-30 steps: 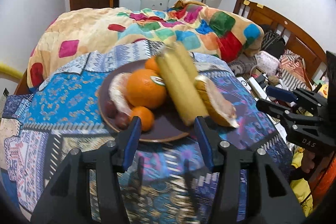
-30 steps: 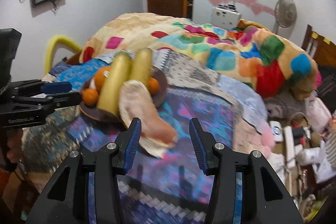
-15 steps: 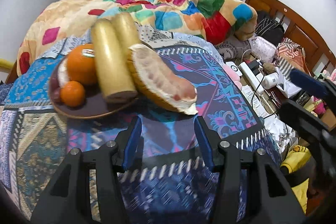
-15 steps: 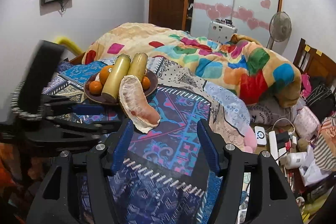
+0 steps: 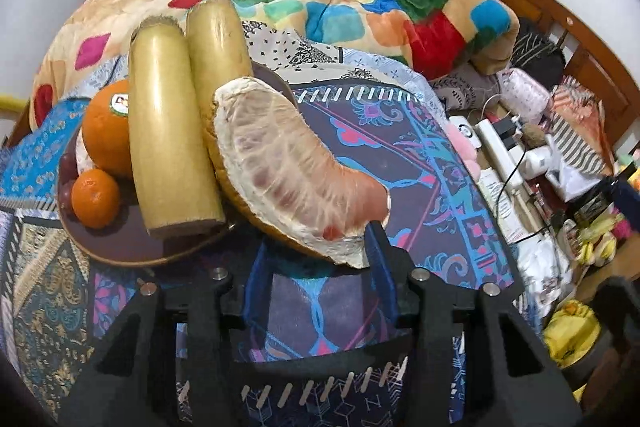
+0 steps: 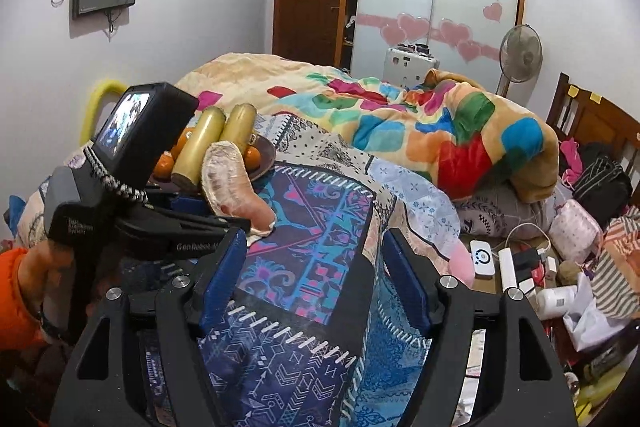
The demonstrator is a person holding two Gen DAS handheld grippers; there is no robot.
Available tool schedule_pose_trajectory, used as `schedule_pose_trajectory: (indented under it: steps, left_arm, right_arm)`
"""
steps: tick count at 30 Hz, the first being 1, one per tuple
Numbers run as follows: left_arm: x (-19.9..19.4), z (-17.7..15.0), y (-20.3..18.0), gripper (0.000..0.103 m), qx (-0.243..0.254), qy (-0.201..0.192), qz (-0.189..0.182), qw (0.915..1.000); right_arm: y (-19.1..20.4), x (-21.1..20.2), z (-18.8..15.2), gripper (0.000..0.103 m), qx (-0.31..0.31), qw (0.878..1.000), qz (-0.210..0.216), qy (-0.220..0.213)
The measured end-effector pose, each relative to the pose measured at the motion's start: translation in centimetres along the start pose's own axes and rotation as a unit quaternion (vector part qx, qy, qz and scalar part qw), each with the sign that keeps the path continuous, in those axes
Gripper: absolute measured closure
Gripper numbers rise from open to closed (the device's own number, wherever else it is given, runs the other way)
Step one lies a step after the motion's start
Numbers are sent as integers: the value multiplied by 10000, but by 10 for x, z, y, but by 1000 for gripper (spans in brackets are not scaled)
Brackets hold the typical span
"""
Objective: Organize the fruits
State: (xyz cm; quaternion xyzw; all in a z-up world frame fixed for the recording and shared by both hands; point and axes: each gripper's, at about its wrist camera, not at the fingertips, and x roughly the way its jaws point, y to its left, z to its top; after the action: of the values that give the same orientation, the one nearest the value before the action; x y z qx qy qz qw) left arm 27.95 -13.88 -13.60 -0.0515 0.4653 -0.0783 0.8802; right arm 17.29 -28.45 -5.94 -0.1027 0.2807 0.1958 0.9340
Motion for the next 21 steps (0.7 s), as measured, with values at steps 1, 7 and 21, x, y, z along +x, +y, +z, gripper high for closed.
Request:
schedule_pose_trajectory:
  steps: [1, 7, 21]
  left_arm:
    - [0, 0, 2, 60, -63, 1, -61, 10000]
    - [-16, -7, 8, 69, 13, -85, -262, 9996]
    - [-87, -62, 60, 71, 997, 202, -41, 9948]
  right_arm:
    - [1, 1, -1, 36, -37, 10000, -36, 4]
    - [6, 1, -4, 36, -95, 9999, -67, 48]
    - [29, 9, 1, 36, -43, 9998, 199, 72]
